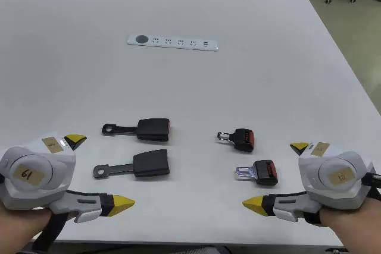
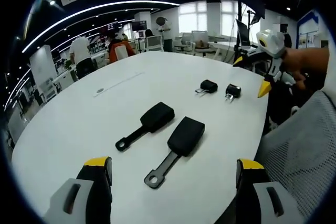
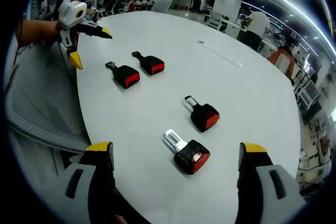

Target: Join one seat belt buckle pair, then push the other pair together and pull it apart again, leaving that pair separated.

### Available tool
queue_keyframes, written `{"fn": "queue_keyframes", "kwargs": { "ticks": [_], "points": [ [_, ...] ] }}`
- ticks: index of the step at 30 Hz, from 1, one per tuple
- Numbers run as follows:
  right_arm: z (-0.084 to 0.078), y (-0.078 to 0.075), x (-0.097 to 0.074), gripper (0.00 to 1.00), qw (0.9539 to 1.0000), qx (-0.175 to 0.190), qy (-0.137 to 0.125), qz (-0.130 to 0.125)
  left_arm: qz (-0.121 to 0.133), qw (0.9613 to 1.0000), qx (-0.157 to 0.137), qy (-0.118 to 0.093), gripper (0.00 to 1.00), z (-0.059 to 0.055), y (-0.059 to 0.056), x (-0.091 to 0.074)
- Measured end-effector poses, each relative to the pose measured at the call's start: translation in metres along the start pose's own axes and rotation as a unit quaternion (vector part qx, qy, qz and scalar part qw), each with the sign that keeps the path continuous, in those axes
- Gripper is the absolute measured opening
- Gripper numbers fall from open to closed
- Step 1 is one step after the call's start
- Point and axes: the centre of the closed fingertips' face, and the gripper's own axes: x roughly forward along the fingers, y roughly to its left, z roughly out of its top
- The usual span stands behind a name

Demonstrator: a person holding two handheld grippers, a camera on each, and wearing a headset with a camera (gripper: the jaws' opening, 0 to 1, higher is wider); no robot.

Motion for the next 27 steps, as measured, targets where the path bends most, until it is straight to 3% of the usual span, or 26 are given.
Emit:
{"fn": "queue_keyframes", "kwargs": {
  "ticks": [12, 19, 23, 27],
  "points": [
    [0.0031, 0.0027, -0.0044, 1.0, 1.0, 0.0, -0.004, -0.001, 0.001, 1.0, -0.008, 0.001, 1.0, -0.0012, 0.0027, -0.0018],
    [0.0009, -0.0053, 0.0002, 1.0, 0.9999, 0.001, -0.007, -0.011, 0.001, 1.0, -0.007, 0.0, 1.0, -0.0028, 0.0043, -0.003],
    [0.0074, 0.0001, -0.0041, 1.0, 1.0, -0.002, -0.007, -0.007, 0.008, 0.9999, -0.015, 0.002, 1.0, -0.0052, 0.0065, -0.0036],
    [0.0053, -0.0006, -0.0006, 1.0, 1.0, -0.003, -0.007, -0.005, 0.007, 0.9998, -0.018, 0.002, 1.0, -0.004, 0.0033, -0.0048]
  ]
}}
